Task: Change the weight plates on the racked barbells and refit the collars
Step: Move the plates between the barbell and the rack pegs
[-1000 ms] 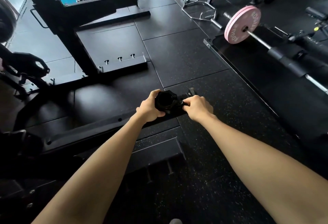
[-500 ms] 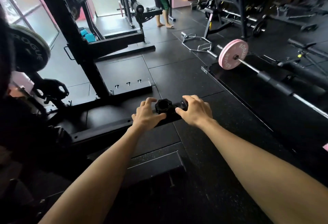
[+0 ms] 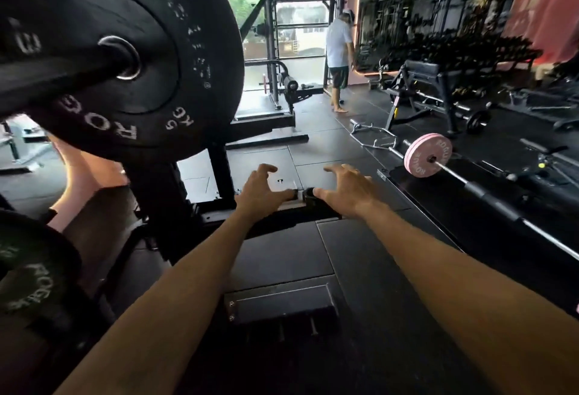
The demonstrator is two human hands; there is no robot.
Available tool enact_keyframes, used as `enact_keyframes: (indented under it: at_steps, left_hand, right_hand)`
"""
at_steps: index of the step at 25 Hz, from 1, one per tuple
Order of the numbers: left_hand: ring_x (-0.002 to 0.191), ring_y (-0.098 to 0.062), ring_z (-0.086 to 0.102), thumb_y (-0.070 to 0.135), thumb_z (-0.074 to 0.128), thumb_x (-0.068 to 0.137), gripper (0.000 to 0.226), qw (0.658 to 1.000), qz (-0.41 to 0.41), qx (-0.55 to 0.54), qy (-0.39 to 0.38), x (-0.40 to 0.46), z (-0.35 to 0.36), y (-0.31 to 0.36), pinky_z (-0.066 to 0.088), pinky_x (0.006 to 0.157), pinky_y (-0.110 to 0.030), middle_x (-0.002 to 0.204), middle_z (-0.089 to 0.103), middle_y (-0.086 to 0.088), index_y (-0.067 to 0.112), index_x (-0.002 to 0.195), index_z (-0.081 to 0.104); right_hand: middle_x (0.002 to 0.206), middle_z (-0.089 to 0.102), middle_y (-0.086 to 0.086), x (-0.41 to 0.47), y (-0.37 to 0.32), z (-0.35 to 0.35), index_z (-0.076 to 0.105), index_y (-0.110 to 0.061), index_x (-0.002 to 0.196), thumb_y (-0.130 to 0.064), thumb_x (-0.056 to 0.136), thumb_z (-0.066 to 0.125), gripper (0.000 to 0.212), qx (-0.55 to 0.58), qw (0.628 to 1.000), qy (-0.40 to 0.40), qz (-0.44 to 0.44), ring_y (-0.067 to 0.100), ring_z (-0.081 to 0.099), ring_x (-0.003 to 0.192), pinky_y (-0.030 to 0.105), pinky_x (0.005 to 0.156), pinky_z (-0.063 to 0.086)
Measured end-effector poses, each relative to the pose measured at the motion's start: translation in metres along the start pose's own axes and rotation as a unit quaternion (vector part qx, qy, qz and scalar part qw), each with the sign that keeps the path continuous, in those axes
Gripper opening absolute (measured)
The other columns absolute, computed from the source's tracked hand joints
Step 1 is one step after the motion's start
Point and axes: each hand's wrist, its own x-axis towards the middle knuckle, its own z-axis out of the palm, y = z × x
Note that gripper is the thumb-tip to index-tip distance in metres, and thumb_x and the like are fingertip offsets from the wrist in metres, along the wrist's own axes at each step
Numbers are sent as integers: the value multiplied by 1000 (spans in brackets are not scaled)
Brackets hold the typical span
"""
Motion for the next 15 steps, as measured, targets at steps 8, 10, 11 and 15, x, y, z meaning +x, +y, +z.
enact_keyframes:
  at_steps: [8, 10, 11, 15]
  left_hand:
    - [112, -21, 57, 67, 66, 43, 82, 991, -95, 0, 97, -81, -144, -55, 45, 99, -48, 123, 58, 1, 32, 116, 50]
    - [106, -20, 60, 62, 71, 45, 77, 985, -104, -11, 136, -92, -184, -76, 48, 96, -42, 116, 61, 0, 30, 113, 52]
    - [103, -20, 61, 58, 75, 49, 75, 983, -102, -11, 151, -101, -205, -78, 49, 94, -39, 114, 61, 1, 28, 114, 53]
    - [99, -15, 56, 27, 83, 71, 59, 980, -60, -22, 187, -111, -281, -76, 40, 84, -24, 107, 58, 6, 14, 121, 55]
  right_hand:
    - [149, 40, 0, -50, -138, -16, 39, -31, 142, -52, 86, 57, 62, 45, 994, -27, -101, 24, 39, 135, 41, 108, 29]
    - [150, 40, 0, -55, -173, -15, 38, -31, 142, -51, 86, 57, 62, 52, 991, -27, -121, 24, 38, 136, 41, 108, 29]
    - [149, 41, -1, -57, -190, -15, 39, -32, 142, -51, 86, 58, 62, 57, 989, -25, -132, 23, 39, 136, 41, 108, 30]
    - [143, 47, -1, -53, -243, -33, 42, -32, 140, -51, 86, 58, 60, 75, 987, 10, -144, 23, 46, 130, 40, 104, 37]
